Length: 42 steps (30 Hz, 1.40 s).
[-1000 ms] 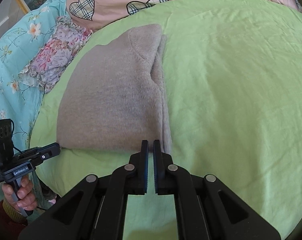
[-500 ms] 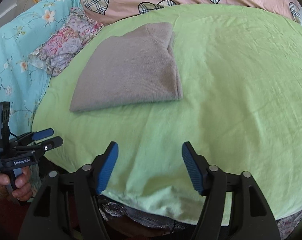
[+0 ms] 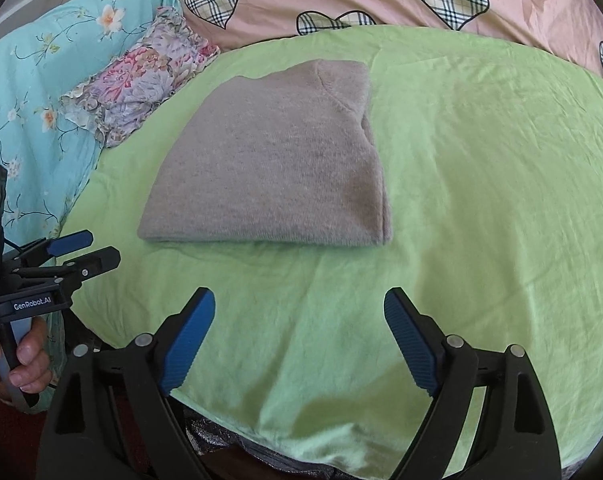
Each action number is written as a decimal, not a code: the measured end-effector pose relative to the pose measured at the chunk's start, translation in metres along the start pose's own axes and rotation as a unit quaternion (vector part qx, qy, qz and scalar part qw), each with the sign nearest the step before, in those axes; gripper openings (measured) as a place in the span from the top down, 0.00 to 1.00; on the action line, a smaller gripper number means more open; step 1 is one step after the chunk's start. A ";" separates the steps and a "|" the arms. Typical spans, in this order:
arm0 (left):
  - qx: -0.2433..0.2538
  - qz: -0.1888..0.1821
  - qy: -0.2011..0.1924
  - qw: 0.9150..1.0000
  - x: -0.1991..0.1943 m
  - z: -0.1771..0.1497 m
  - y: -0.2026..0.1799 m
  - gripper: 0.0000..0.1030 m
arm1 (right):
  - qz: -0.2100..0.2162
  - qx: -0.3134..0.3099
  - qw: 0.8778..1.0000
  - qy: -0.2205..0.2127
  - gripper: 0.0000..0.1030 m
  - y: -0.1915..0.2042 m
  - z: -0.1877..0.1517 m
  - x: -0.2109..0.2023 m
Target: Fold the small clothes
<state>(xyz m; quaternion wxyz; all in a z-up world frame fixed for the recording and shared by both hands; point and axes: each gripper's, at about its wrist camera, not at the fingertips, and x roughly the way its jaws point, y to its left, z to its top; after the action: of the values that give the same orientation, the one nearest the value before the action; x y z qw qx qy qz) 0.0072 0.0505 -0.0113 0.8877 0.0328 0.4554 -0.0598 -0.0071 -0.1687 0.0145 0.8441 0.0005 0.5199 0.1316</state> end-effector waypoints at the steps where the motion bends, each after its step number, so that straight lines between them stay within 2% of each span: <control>1: 0.004 0.008 -0.001 1.000 0.001 0.003 -0.002 0.18 | -0.002 -0.002 1.000 0.001 0.14 0.002 0.001 0.001; 12: 0.026 0.053 -0.005 0.998 0.013 0.030 -0.014 0.13 | -0.010 -0.021 1.000 0.010 0.08 0.003 0.032 0.016; 20: 0.031 0.057 -0.003 0.998 0.022 0.043 -0.014 0.10 | -0.005 -0.030 1.000 0.009 0.07 0.004 0.052 0.025; 28: 0.037 0.065 0.008 0.997 0.031 0.061 -0.008 0.08 | 0.009 -0.027 0.999 0.028 0.07 -0.002 0.077 0.039; 42: 0.020 0.066 0.009 0.998 0.039 0.079 -0.008 0.07 | 0.021 -0.026 0.998 0.047 0.06 -0.011 0.102 0.058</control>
<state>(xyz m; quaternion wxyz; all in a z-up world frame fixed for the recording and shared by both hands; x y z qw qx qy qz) 0.0927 0.0307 0.0031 0.8847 0.0808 0.4590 -0.0095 0.1089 -0.1523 0.0091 0.8153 -0.0169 0.5556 0.1623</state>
